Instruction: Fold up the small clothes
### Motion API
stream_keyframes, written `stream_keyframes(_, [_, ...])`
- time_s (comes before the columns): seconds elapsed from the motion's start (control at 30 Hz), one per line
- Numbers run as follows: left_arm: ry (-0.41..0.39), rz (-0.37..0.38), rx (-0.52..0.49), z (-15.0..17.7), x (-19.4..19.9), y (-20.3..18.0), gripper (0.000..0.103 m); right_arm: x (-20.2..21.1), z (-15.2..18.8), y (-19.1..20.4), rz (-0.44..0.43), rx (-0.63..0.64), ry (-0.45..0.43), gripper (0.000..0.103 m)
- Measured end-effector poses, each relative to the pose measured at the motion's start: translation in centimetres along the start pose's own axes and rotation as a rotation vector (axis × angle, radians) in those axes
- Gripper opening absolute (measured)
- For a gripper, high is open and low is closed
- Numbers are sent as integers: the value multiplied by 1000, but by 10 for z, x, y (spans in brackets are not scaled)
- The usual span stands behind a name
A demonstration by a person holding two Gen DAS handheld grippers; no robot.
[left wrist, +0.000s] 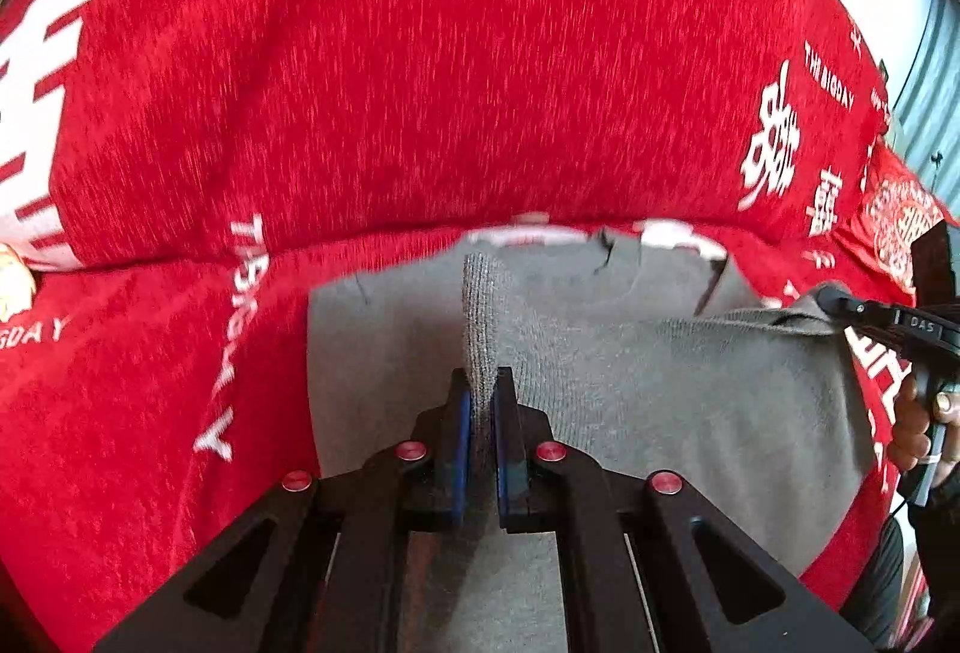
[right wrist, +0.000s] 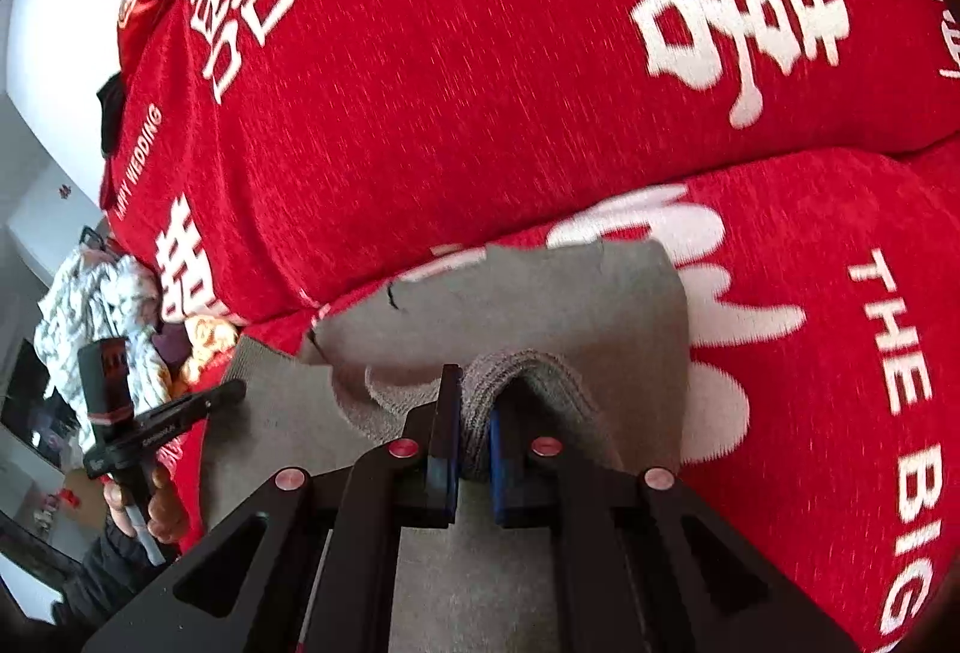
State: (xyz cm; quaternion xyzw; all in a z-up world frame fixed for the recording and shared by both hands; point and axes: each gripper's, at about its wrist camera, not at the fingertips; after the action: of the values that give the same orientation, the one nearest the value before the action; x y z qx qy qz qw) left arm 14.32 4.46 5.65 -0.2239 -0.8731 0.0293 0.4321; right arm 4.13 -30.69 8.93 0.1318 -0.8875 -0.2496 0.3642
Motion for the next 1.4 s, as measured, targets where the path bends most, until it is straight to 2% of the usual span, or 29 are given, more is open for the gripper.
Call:
stream_keyframes(0.1, [-29, -11, 30, -10, 3, 5, 8, -9, -16, -2, 8, -20, -14, 8])
stream_keyframes(0.2, [-17, -30, 86, -12, -8, 19, 8, -32, -27, -13, 9, -74, 20, 8])
stream_keyframes(0.47, [158, -151, 274, 5, -63, 65, 8, -105, -30, -44, 99, -174, 179, 9])
stream_keyframes(0.5, [162, -148, 287, 6, -62, 67, 17, -106, -29, -48, 98, -197, 188, 9])
stream_keyframes(0.53, [158, -150, 295, 7, -58, 69, 37, -103, -28, -51, 91, -214, 182, 10])
stream_keyframes(0.57, [127, -173, 305, 7, -46, 71, 51, -95, -28, -51, 86, -216, 166, 11])
stream_keyframes(0.6, [98, -191, 308, 8, -36, 73, 79, -87, -29, -49, 100, -200, 144, 19])
stream_keyframes(0.63, [61, -212, 308, 8, -24, 73, 94, -73, -30, -42, 139, -153, 107, 33])
stream_keyframes(0.67, [13, -231, 303, 8, -9, 71, 94, -63, -30, -35, 165, -109, 78, 41])
stream_keyframes(0.7, [-25, -238, 289, 8, 6, 67, 94, -52, -31, -26, 183, -58, 44, 57])
stream_keyframes(0.73, [-35, -228, 274, 7, 13, 63, 94, -41, -30, -14, 186, 2, 6, 65])
stream_keyframes(0.77, [-35, -207, 251, 6, 18, 55, 94, -36, -28, -3, 178, 55, -2, 66])
stream_keyframes(0.87, [-4, -130, 170, 1, 10, 20, 94, -54, -24, 27, 142, 188, 90, 66])
stream_keyframes(0.97, [67, -154, 83, -2, -25, -9, 94, -92, -17, 30, 166, 210, 203, 66])
stream_keyframes(1.0, [116, -202, 63, 0, -42, -11, 94, -103, -17, 24, 208, 204, 232, 66])
stream_keyframes(1.03, [158, -251, 53, 3, -55, -9, 94, -113, -15, 14, 312, 215, 250, 65])
stream_keyframes(1.07, [200, -311, 52, 7, -67, -4, 94, -116, -12, 5, 404, 232, 255, 62])
stream_keyframes(1.1, [238, -338, 76, 12, -74, 6, 94, -114, -11, 1, 445, 253, 238, 59])
stream_keyframes(1.13, [235, -310, 108, 13, -72, 10, 94, -110, -9, -1, 496, 262, 231, 61])
stream_keyframes(1.2, [196, -289, 183, 13, -48, 23, 94, -96, -8, -5, 495, 243, 224, 62])
stream_keyframes(1.27, [127, -266, 203, 17, -15, 30, 94, -74, -8, 2, 509, 267, 186, 62])
stream_keyframes(1.4, [46, -212, 332, 55, 54, 60, 94, -37, -1, 32, 439, 330, 121, 63])
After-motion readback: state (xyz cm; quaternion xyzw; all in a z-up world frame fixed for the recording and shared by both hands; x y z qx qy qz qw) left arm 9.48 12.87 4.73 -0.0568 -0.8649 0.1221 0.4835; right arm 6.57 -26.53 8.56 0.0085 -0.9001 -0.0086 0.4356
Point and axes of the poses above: each gripper's, at about its wrist camera, not at the fingertips, and x roughly against the way its jaws point, y to its left, z to its underside, and after that the axes turned 4 degrees about -y, right-handed
